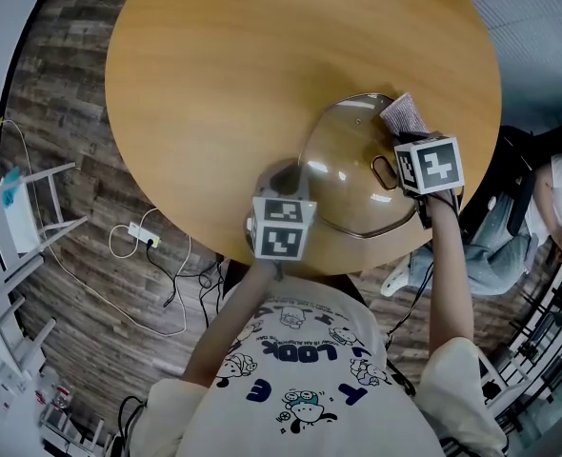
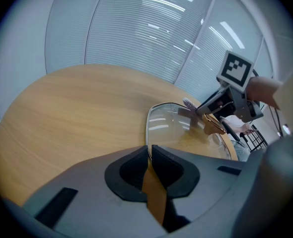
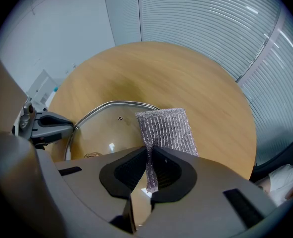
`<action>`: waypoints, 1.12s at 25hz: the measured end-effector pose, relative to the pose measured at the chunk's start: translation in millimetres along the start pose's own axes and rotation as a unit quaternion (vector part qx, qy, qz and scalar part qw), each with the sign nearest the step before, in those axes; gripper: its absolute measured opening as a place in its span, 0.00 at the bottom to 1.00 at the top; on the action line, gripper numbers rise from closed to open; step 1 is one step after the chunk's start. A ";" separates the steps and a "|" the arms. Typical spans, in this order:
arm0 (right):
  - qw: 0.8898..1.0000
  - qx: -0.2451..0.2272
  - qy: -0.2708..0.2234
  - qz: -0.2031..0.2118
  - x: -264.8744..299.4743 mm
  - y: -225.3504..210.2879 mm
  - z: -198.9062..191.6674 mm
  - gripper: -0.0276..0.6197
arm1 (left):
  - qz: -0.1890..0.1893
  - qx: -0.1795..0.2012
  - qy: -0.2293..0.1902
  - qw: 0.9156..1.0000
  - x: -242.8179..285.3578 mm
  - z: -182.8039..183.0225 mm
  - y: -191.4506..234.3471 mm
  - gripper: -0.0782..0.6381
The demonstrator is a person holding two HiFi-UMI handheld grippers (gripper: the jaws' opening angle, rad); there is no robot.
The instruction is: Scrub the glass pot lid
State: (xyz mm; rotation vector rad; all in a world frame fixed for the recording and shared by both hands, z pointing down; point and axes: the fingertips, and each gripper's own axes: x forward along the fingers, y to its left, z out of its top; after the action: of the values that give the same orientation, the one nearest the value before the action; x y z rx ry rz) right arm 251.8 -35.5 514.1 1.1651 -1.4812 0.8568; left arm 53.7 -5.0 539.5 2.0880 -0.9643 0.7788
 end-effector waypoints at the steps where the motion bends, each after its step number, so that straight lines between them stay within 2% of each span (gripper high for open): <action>1: 1.000 0.000 0.000 -0.001 -0.4 -0.5 -1.4 0.11 | 0.001 -0.001 0.000 1.000 -0.1 0.2 -0.1 0.16; 28: 1.000 0.004 0.008 -0.017 -8.9 -4.1 -40.7 0.11 | 0.014 0.002 -0.006 1.000 0.2 0.9 3.7 0.16</action>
State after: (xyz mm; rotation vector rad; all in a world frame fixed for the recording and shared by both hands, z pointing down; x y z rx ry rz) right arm 267.4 3.4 514.4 1.1838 -1.4423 0.8480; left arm 51.0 -7.5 540.3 2.0893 -1.0017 0.7830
